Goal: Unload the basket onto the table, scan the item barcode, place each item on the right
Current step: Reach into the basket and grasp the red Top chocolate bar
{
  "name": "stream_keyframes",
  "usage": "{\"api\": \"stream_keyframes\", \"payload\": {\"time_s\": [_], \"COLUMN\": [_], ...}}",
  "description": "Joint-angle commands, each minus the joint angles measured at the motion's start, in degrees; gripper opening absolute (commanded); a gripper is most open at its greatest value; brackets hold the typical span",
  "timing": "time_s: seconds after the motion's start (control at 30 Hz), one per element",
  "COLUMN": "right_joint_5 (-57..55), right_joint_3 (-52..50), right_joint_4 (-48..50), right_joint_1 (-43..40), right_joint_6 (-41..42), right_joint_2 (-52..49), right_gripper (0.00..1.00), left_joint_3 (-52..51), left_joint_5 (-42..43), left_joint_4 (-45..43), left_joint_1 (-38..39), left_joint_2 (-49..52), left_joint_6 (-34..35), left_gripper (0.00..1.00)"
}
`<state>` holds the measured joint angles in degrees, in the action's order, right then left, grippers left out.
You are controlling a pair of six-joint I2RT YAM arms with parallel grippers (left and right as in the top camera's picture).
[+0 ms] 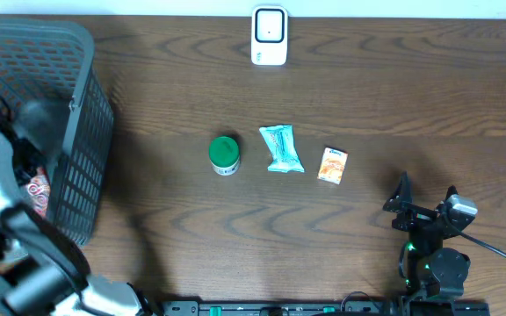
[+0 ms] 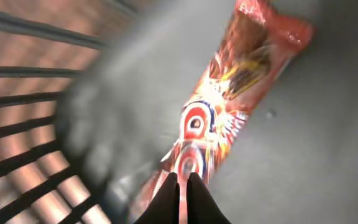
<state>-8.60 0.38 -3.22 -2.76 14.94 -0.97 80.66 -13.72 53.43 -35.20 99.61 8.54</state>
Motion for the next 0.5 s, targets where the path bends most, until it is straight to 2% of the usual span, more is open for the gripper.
{"api": "stream_keyframes", "payload": {"time_s": [0.0, 0.2, 0.23, 0.27, 0.33, 0.37, 0.47], "right_joint_5": [-0.1, -0.1, -0.1, -0.1, -0.1, -0.1, -0.1], "right_joint_3": [-0.1, -0.1, -0.1, -0.1, -0.1, -0.1, -0.1], "right_joint_4": [-0.2, -0.2, -0.2, -0.2, -0.2, -0.2, -0.2], "right_joint_1": [-0.2, -0.2, -0.2, -0.2, -0.2, -0.2, -0.2], "right_joint_6": [0.7, 0.7, 0.7, 0.7, 0.7, 0.7, 0.7], "right_joint_2": [0.3, 0.3, 0.3, 0.3, 0.3, 0.3, 0.3], "right_gripper": [0.99, 0.99, 0.99, 0.99, 0.99, 0.99, 0.99], "left_joint_3": [2.1, 2.1, 2.1, 2.1, 1.6, 0.9, -1.4], "left_joint_5": [-3.7, -3.5, -3.5, -3.5, -3.5, -3.3, -3.2], "left_joint_4": [-0.6, -4.3, -4.5, -4.5, -4.0, -3.7, -3.1], "left_joint_1": [-0.1, 0.2, 0.2, 0.2, 0.2, 0.2, 0.2], "left_joint_2": [-8.3, -20.1, -20.9, -21.3, -20.8, -20.1, -17.3], "left_joint_6": [7.0, 7.5, 7.5, 7.4, 7.4, 7.5, 6.3], "left_gripper": [0.07, 0.08, 0.10, 0.37, 0.81, 0.93, 0.99]}}
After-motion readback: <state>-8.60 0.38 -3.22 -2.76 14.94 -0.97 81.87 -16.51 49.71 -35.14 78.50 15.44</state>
